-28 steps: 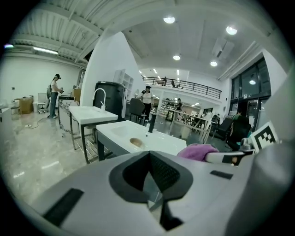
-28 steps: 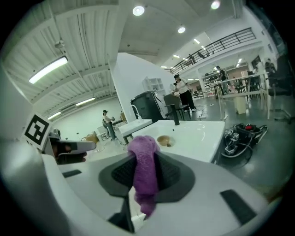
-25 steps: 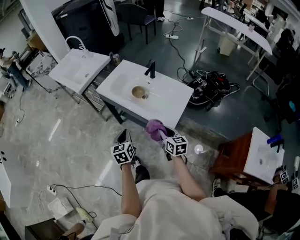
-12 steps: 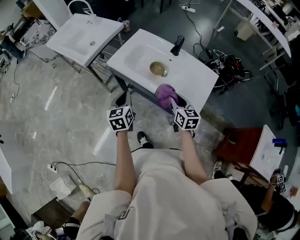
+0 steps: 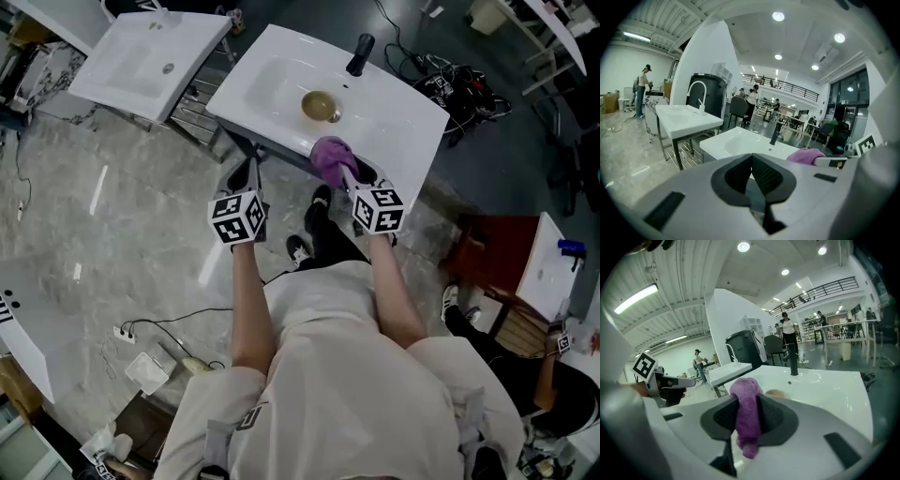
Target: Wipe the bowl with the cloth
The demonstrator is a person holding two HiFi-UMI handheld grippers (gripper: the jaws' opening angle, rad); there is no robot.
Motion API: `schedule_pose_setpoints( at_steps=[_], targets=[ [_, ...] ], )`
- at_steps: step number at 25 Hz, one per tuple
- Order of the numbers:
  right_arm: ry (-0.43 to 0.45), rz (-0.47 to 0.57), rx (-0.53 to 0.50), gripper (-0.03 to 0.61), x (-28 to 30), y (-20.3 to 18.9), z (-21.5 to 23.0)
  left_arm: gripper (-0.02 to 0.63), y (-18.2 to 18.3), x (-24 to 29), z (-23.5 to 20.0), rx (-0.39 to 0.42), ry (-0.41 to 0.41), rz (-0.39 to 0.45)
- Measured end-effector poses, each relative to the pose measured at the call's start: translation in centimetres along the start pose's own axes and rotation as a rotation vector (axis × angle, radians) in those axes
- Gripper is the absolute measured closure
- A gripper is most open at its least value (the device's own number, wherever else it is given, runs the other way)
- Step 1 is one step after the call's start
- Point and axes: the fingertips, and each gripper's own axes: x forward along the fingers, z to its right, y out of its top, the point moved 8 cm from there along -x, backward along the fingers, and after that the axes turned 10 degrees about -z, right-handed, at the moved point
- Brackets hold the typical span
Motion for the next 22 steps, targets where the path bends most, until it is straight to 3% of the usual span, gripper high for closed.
schedule_pose_setpoints(
  at_steps=[5, 12, 18, 22],
  targets=[
    [-0.022, -0.009, 0.008, 0.489, 1.3, 0.7, 1.1, 0.606, 0.1, 1.5, -1.2, -0.012, -0.004, -0.024],
    [0.024, 0.029, 0.006, 0.489, 3.1, 3.8, 4.9, 0.606, 3.6, 5.2, -2.5, 0.017, -0.043, -0.018],
    [-0.012, 0.057, 0.033, 0.489, 4.1, 5.0, 8.1, 0.606, 6.5, 10.7, -1.7, 0.105, -0.103, -0.078],
    [-0.035, 0.048, 0.070, 0.489, 5.7, 7.0, 9.4, 0.607, 10.8, 14.1, -2.2, 0.177, -0.104, -0.097]
  ],
)
